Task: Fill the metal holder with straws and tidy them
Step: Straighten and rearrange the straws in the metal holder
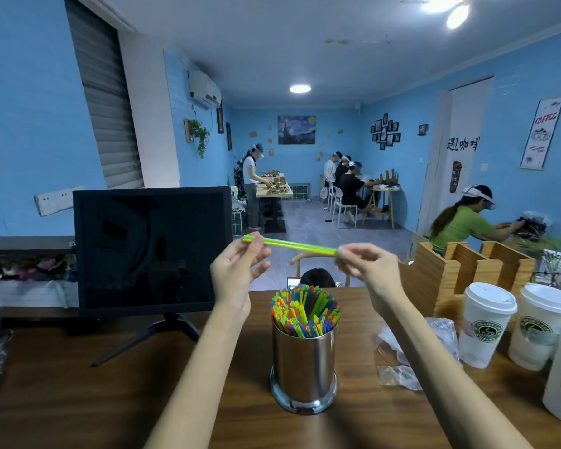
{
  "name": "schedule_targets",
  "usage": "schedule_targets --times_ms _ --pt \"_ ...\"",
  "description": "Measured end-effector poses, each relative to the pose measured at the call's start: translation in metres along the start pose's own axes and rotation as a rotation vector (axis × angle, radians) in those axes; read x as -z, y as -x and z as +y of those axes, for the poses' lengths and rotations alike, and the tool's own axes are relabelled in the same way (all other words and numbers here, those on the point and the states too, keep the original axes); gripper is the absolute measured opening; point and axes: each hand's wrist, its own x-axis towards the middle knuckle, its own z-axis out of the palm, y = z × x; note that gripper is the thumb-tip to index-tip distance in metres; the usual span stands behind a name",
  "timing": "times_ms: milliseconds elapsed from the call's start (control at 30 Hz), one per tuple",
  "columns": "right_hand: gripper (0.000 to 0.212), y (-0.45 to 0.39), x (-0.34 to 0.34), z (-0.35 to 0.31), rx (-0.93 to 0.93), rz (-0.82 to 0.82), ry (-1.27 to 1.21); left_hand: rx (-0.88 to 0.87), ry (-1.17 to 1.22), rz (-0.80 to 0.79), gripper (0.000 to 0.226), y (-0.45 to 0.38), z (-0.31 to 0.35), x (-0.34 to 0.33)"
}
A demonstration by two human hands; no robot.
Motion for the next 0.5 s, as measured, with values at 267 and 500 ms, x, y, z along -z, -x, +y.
schedule_targets --times_ms 267,500 --pt "0.012 0.010 -0.011 0.044 0.075 -0.483 0.667 -0.256 -0.202 -0.041 0.025 -0.008 0.002 -0.006" --pt "0.021 0.017 -0.028 0.042 0.133 -0.534 0.774 -0.331 -0.376 -0.144 0.025 -0.008 -0.012 -0.014"
